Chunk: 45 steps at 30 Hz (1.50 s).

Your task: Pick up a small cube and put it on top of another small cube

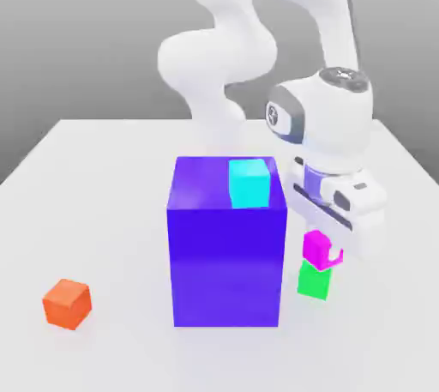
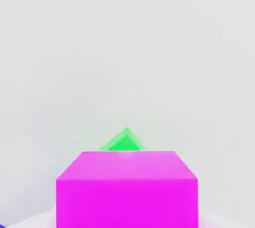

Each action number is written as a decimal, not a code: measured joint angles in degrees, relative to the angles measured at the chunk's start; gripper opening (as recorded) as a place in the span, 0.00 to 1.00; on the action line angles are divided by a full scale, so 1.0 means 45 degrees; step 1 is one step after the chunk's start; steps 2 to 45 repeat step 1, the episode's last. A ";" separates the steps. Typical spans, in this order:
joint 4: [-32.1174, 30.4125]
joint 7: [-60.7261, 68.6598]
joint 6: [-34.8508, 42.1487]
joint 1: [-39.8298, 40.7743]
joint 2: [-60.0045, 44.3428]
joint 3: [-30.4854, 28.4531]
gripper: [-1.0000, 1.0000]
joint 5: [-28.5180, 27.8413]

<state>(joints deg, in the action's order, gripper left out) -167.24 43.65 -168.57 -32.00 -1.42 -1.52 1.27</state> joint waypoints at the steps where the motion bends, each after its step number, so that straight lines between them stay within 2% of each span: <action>1: 0.0000 0.0000 0.0000 -0.0004 0.0000 0.0000 1.00 0.0000; 45: 0.0000 0.0000 0.0000 -0.0004 0.0000 0.0000 1.00 0.0000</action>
